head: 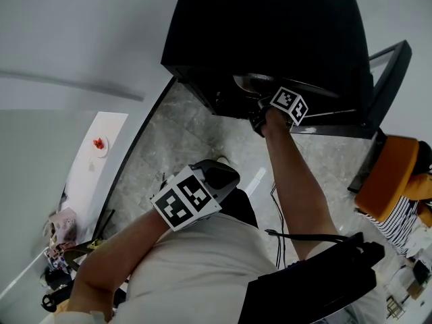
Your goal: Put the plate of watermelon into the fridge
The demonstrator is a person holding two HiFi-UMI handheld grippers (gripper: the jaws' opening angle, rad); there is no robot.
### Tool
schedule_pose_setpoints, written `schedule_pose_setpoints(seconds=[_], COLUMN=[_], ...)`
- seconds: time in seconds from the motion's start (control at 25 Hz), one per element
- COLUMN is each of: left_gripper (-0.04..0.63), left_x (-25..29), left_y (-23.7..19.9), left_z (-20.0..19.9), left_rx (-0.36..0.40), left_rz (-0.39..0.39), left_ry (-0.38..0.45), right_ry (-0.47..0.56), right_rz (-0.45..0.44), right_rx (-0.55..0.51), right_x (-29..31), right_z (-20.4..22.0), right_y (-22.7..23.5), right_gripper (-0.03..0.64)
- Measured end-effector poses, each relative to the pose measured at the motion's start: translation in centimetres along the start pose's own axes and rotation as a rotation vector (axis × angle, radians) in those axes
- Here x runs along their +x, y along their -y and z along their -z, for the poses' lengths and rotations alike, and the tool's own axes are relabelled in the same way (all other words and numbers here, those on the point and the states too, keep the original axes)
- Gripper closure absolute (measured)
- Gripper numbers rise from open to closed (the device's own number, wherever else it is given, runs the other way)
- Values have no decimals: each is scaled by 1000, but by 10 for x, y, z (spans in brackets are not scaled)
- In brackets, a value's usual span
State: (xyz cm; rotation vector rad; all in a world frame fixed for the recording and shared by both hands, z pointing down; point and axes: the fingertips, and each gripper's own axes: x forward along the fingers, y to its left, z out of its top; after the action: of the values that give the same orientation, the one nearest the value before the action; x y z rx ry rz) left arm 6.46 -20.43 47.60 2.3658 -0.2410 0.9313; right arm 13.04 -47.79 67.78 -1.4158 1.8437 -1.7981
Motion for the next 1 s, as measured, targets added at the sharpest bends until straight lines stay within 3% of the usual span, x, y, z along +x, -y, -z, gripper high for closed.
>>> schedule_pose_setpoints(seconds=[0.36, 0.76, 1.0], left_gripper=[583, 582, 583], left_x=[1, 0, -1], left_y=[1, 2, 3], left_z=[2, 6, 10], left_rx=[-8, -21, -44], left_rz=[10, 13, 13], left_ry=[0, 11, 12], right_ry=[-100, -193, -292], right_rz=[95, 139, 244], right_rx=[-337, -582, -765], right_x=[0, 0, 0], right_z=[11, 25, 31], right_y=[-3, 4, 11], right_gripper=[259, 255, 256])
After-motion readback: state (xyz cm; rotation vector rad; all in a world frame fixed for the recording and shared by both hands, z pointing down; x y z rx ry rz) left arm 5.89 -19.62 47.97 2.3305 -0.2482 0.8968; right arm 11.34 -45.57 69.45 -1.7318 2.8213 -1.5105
